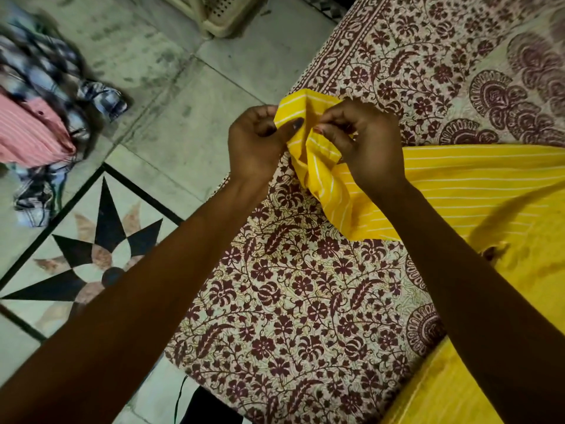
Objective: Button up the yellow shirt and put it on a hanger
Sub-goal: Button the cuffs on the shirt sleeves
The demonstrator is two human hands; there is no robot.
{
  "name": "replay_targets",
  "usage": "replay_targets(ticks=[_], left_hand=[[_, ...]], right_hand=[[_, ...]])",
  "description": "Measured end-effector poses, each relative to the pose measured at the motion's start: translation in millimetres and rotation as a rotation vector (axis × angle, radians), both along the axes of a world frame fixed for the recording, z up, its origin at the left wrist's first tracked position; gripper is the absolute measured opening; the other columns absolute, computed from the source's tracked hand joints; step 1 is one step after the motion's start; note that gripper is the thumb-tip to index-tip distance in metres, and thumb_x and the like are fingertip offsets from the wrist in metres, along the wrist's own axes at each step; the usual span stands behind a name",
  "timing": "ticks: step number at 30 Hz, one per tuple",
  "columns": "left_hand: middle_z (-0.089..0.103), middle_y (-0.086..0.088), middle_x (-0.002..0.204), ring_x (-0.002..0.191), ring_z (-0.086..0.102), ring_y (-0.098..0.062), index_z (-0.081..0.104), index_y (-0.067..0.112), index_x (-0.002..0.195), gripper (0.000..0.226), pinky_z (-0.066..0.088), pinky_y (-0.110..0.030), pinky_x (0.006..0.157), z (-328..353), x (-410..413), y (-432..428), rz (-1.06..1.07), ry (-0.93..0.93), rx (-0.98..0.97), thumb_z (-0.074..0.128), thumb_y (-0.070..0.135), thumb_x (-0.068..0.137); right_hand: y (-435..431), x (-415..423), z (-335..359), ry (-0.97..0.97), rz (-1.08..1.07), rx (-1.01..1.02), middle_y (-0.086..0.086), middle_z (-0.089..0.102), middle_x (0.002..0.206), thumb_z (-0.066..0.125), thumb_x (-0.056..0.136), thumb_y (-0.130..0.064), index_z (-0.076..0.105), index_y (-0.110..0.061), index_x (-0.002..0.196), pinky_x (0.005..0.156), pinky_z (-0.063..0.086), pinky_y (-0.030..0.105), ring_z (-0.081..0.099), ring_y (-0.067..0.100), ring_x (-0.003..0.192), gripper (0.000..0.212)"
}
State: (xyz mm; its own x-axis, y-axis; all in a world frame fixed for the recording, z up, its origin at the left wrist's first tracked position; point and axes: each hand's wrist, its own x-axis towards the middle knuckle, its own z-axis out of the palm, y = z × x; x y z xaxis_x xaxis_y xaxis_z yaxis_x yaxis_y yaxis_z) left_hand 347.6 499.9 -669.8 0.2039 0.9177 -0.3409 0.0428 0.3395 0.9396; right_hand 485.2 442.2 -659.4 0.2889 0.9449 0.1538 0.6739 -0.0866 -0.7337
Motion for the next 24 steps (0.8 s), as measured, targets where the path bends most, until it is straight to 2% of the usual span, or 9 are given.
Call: replay_targets(ticks=[3, 6, 9, 11, 13, 15, 19, 22, 24], left_hand=[[0.069, -0.001, 0.07, 0.068, 0.064, -0.019, 0.066, 0.012, 0.08, 0.007, 0.054, -0.033, 0.068, 2, 3, -3, -0.025, -0.08, -0.131, 0.064, 0.007, 0.084], [0.068, -0.012, 0.08, 0.08, 0.061, -0.029, 0.068, 0.01, 0.081, 0.009, 0.051, -0.052, 0.081, -1, 5, -7, -0.105, -0.058, -0.195, 0.063, 0.015, 0.086], [0.06, -0.021, 0.08, 0.078, 0.055, -0.028, 0.063, -0.009, 0.083, 0.053, 0.048, -0.061, 0.08, 1, 8, -10, -0.146, 0.026, -0.113, 0.069, 0.042, 0.069], [0.059, -0.025, 0.079, 0.072, 0.052, -0.027, 0.061, -0.011, 0.083, 0.058, 0.049, -0.055, 0.071, 1, 10, -12, -0.158, 0.067, -0.036, 0.066, 0.046, 0.068], [0.066, -0.023, 0.076, 0.069, 0.055, -0.024, 0.067, 0.004, 0.075, 0.03, 0.05, -0.044, 0.065, 5, 13, -16, -0.191, 0.091, 0.027, 0.064, 0.034, 0.077], [0.07, -0.001, 0.066, 0.064, 0.06, -0.015, 0.068, 0.017, 0.076, 0.008, 0.05, -0.031, 0.061, 7, 14, -17, -0.21, 0.062, 0.047, 0.065, 0.018, 0.083], [0.069, 0.013, 0.061, 0.059, 0.063, -0.002, 0.062, 0.009, 0.091, 0.017, 0.051, -0.02, 0.057, 10, 16, -16, -0.236, -0.01, 0.026, 0.065, -0.003, 0.079], [0.068, 0.009, 0.06, 0.053, 0.06, -0.001, 0.049, 0.016, 0.085, 0.029, 0.047, -0.017, 0.052, 19, 19, -19, -0.233, -0.015, 0.041, 0.066, -0.005, 0.077], [0.066, 0.004, 0.068, 0.056, 0.059, -0.006, 0.042, 0.019, 0.084, 0.036, 0.046, -0.018, 0.052, 21, 20, -19, -0.245, -0.004, 0.088, 0.068, -0.003, 0.075]], right_hand=[[0, 2, 1, 0.136, 0.003, -0.047, -0.006, 0.064, 0.093, 0.063, 0.084, -0.012, 0.07, -0.006, 0.1, 0.074, 0.045, 0.007, 0.06, -0.005, 0.076, 0.019], [-3, 3, 1, 0.188, 0.043, -0.085, -0.005, 0.062, 0.098, 0.061, 0.084, -0.005, 0.069, -0.003, 0.105, 0.078, 0.043, 0.003, 0.058, -0.003, 0.089, 0.023], [-5, 3, 0, 0.299, -0.033, -0.042, -0.007, 0.066, 0.092, 0.064, 0.082, -0.005, 0.07, -0.009, 0.097, 0.079, 0.048, 0.011, 0.062, -0.004, 0.084, 0.016], [-7, 3, -2, 0.376, -0.09, -0.001, -0.009, 0.066, 0.083, 0.067, 0.08, -0.005, 0.067, -0.015, 0.09, 0.077, 0.051, 0.019, 0.064, 0.001, 0.079, 0.014], [-11, 3, -2, 0.394, -0.111, 0.027, -0.01, 0.065, 0.081, 0.067, 0.079, -0.006, 0.066, -0.016, 0.086, 0.075, 0.051, 0.019, 0.063, 0.004, 0.079, 0.012], [-16, 3, -2, 0.358, -0.112, 0.052, -0.008, 0.063, 0.083, 0.067, 0.079, -0.007, 0.067, -0.014, 0.086, 0.073, 0.046, 0.013, 0.059, -0.002, 0.079, 0.01], [-26, 7, -3, 0.318, -0.07, 0.056, -0.001, 0.059, 0.106, 0.066, 0.079, -0.01, 0.066, -0.012, 0.087, 0.078, 0.044, 0.012, 0.053, -0.01, 0.095, 0.009], [-29, 14, 0, 0.267, -0.006, 0.054, -0.001, 0.046, 0.13, 0.066, 0.077, -0.014, 0.065, -0.018, 0.085, 0.096, 0.043, 0.03, 0.048, 0.013, 0.121, 0.009], [-29, 19, 5, 0.22, 0.049, 0.025, -0.004, 0.052, 0.125, 0.066, 0.077, -0.017, 0.064, -0.021, 0.084, 0.098, 0.042, 0.036, 0.052, 0.016, 0.117, 0.008]])
